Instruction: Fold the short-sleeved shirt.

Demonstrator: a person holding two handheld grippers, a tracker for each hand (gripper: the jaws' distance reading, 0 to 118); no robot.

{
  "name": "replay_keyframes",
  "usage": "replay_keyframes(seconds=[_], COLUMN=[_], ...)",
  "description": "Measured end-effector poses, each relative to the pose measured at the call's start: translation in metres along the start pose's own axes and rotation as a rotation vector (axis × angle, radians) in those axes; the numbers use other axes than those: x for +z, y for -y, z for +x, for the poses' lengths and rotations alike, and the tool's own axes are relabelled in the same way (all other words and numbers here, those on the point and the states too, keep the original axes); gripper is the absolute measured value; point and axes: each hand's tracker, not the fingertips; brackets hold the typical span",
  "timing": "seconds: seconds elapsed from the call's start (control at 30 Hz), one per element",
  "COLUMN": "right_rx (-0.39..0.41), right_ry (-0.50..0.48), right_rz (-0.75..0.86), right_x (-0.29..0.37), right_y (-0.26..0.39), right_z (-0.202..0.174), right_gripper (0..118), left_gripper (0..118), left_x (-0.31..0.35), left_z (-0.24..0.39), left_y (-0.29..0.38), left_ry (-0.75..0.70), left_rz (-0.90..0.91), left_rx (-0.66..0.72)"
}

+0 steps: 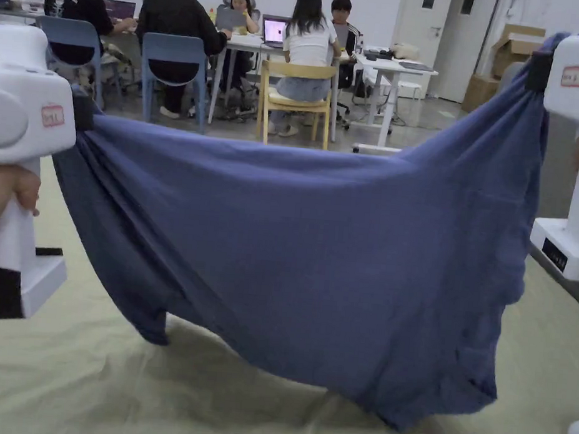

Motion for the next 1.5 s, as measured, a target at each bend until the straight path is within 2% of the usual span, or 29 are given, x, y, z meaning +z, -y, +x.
replay_keyframes(seconds=[0.1,0.2,0.4,0.53,0.73,0.83,0.9,1.07,1.13,1.33,1.5], right_rx=[-0.042,-0.043,-0.041,-0.029,-0.068,-0.036,-0.031,-0.102,-0.102,-0.114,-0.096], right_ry=[0.005,0.039,0.039,0.036,0.036,0.045,0.050,0.038,0.047,0.038,0.018], right_rz=[0.031,0.062,0.043,0.032,0.015,0.064,0.089,0.179,0.186,0.188,0.147], right_x=[0.006,0.008,-0.010,-0.031,-0.092,-0.133,-0.165,-0.235,-0.257,-0.292,-0.291], right_y=[-0.023,-0.033,-0.024,-0.020,-0.024,-0.026,-0.025,-0.020,-0.016,0.009,0.033], right_z=[0.006,0.007,0.002,-0.005,-0.013,-0.026,-0.034,-0.052,-0.059,-0.071,-0.070], right_gripper=[4,4,4,4,4,4,4,4,4,4,4], left_gripper=[2,2,2,2,2,2,2,2,2,2,2], left_x=[0.000,0.000,-0.007,-0.026,-0.080,-0.122,-0.154,-0.226,-0.248,-0.285,-0.287], left_z=[0.004,0.007,0.007,0.002,-0.006,0.002,0.006,0.013,0.016,0.024,0.027], left_y=[-0.032,-0.051,-0.050,-0.042,-0.045,-0.049,-0.053,-0.059,-0.060,-0.052,-0.033], left_ry=[-0.054,-0.073,-0.068,-0.113,-0.108,-0.133,-0.140,-0.133,-0.145,-0.142,-0.138], left_rz=[0.040,0.089,0.080,0.076,0.058,0.084,0.095,0.129,0.146,0.135,0.098], left_rx=[-0.009,-0.050,-0.047,-0.066,-0.030,-0.076,-0.059,-0.006,-0.005,-0.050,-0.086])
